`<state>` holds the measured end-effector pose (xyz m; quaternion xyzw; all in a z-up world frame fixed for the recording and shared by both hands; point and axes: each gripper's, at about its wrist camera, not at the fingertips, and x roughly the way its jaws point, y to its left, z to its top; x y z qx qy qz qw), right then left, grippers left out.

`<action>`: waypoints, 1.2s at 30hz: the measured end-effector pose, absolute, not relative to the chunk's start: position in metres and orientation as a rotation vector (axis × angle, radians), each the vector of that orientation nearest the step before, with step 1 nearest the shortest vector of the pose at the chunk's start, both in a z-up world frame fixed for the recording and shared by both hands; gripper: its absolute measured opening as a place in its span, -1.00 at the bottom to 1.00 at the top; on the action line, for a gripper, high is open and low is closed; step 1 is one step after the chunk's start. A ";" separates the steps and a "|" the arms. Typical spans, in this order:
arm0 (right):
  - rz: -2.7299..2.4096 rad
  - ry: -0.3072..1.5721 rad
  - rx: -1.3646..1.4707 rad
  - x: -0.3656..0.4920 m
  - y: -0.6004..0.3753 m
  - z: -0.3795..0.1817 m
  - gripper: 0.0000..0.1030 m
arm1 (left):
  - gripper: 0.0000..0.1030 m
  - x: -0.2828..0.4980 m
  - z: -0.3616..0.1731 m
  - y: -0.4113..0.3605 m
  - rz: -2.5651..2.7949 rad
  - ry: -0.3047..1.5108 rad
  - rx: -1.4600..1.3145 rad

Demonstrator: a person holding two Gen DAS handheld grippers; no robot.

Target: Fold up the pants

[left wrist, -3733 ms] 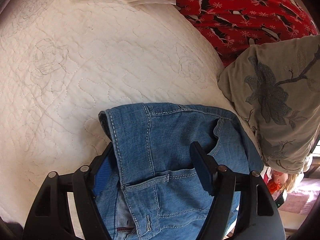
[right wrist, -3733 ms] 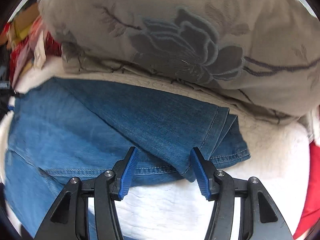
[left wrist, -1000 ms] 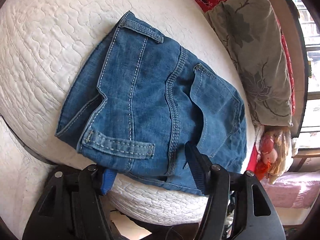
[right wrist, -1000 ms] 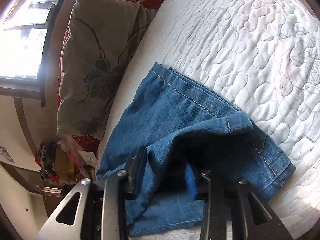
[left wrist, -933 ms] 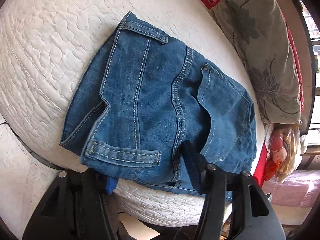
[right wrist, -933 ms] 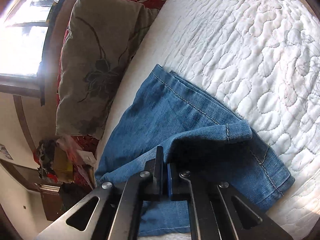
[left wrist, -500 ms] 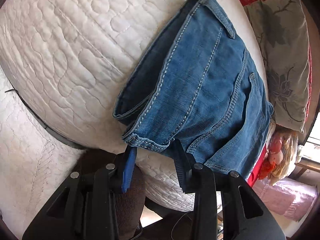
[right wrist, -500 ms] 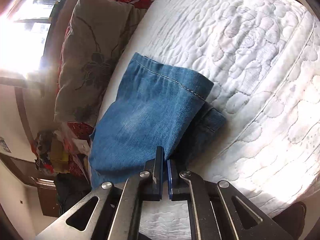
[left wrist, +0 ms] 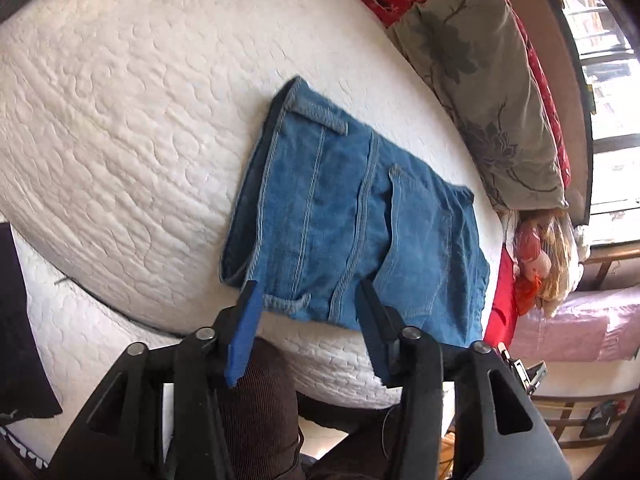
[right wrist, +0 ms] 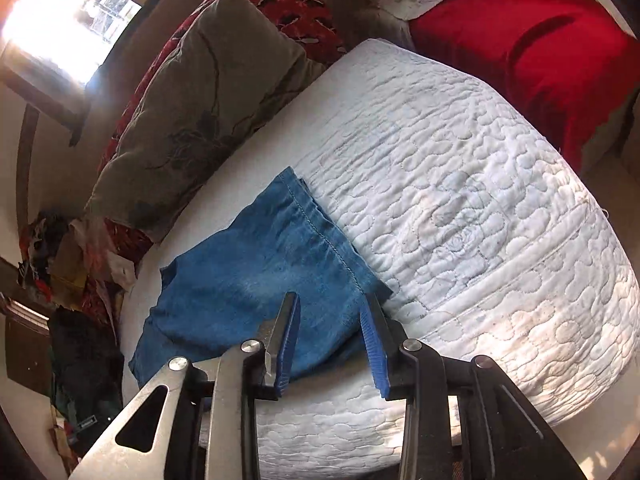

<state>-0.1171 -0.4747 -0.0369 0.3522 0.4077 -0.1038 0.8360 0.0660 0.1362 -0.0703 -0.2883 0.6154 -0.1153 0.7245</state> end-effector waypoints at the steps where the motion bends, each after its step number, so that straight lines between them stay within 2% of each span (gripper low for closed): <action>1: -0.162 0.872 0.708 -0.095 -0.460 -0.032 -0.24 | 0.13 0.077 -0.071 0.141 -0.233 1.349 -0.654; 4: 0.003 0.914 0.581 -0.019 -0.409 -0.024 -0.11 | 0.13 0.119 -0.077 0.142 -0.212 1.353 -0.698; 5: 0.065 0.939 0.552 0.006 -0.392 -0.026 -0.01 | 0.13 0.131 -0.080 0.142 -0.196 1.362 -0.703; 12: 0.247 1.079 0.194 0.140 -0.274 -0.048 0.02 | 0.13 0.160 -0.107 0.133 -0.163 1.413 -0.807; 19: 0.289 1.159 -0.148 0.174 -0.218 -0.084 0.05 | 0.13 0.168 -0.120 0.131 -0.131 1.434 -0.799; 20: 0.290 1.171 -0.187 0.175 -0.216 -0.090 -0.15 | 0.13 0.169 -0.121 0.128 -0.126 1.440 -0.786; 21: 0.290 1.190 -0.212 0.179 -0.214 -0.095 -0.45 | 0.13 0.173 -0.120 0.121 -0.118 1.444 -0.747; 23: 0.282 1.173 -0.184 0.183 -0.221 -0.091 -0.82 | 0.05 0.179 -0.111 0.111 -0.098 1.425 -0.669; 25: 0.252 1.128 -0.077 0.190 -0.237 -0.080 -0.87 | -0.15 0.187 -0.101 0.107 -0.075 1.380 -0.615; 27: 0.207 1.146 0.022 0.202 -0.251 -0.087 -0.91 | -0.17 0.196 -0.103 0.106 -0.014 1.367 -0.558; 30: 0.158 1.175 0.002 0.205 -0.249 -0.105 -0.91 | -0.17 0.200 -0.117 0.106 0.028 1.402 -0.535; 36: 0.106 1.048 0.267 0.170 -0.293 -0.072 -0.72 | -0.17 0.181 -0.095 0.126 -0.026 1.378 -0.613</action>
